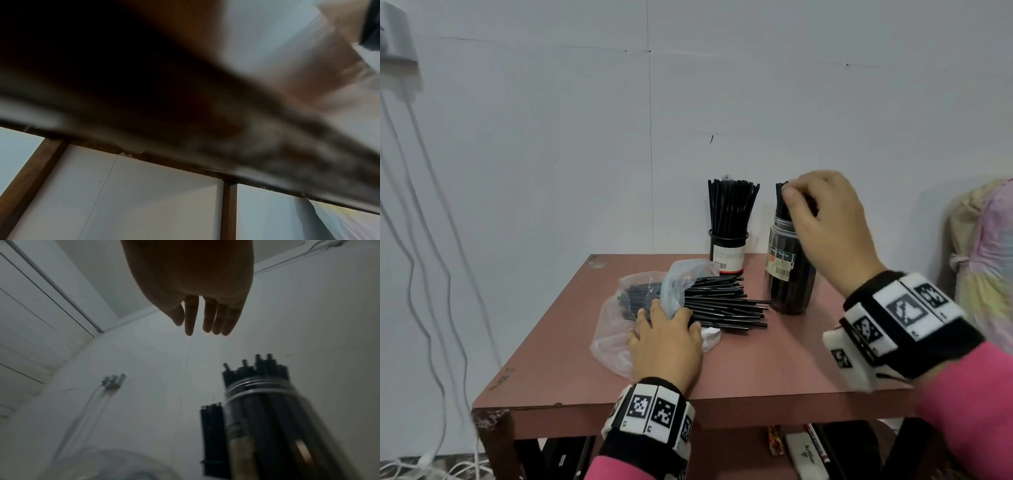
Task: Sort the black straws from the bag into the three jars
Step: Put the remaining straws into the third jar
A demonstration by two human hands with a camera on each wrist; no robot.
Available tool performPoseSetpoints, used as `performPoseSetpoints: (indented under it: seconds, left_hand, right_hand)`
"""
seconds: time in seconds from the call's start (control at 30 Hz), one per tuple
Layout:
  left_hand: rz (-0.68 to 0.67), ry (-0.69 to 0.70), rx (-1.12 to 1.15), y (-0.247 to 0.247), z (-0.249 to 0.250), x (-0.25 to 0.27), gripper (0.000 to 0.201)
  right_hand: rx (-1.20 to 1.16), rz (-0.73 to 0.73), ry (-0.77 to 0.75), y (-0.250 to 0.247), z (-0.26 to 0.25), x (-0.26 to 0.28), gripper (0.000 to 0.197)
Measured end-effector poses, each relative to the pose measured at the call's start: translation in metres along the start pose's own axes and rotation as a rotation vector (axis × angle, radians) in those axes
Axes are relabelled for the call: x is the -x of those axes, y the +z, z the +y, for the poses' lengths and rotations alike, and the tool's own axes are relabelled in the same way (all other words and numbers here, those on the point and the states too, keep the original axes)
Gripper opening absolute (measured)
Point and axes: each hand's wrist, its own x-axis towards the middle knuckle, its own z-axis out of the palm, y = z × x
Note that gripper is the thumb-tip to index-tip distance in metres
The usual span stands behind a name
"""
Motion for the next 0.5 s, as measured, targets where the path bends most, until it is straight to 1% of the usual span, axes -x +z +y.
performPoseSetpoints:
  seconds: [0.07,0.13,0.2,0.23,0.27,0.33,0.5]
  left_hand:
    - [0.004,0.000,-0.005,0.000,0.000,0.000,0.037]
    - [0.007,0.000,-0.006,-0.001,0.000,0.000,0.037]
    - [0.007,-0.001,-0.009,-0.001,0.001,0.001,0.037]
    - [0.008,-0.002,-0.009,-0.001,0.001,0.001,0.037]
    - [0.008,-0.003,-0.010,-0.001,0.001,0.001,0.037]
    - [0.009,-0.003,-0.011,0.000,0.001,0.001,0.037]
    - [0.018,0.005,-0.002,0.000,0.001,0.000,0.037]
  right_hand:
    - [-0.076,-0.109,0.046,0.006,-0.012,0.024,0.015]
    - [-0.065,-0.321,0.124,0.015,-0.017,0.048,0.017]
    - [0.029,-0.568,0.169,0.029,-0.016,0.071,0.022]
    - [0.088,-0.658,0.180,0.037,-0.015,0.081,0.025]
    - [0.139,-0.716,0.182,0.046,-0.013,0.089,0.027]
    - [0.207,-0.759,0.167,0.063,-0.008,0.099,0.028]
    - [0.321,-0.704,0.156,0.088,0.002,0.111,0.032]
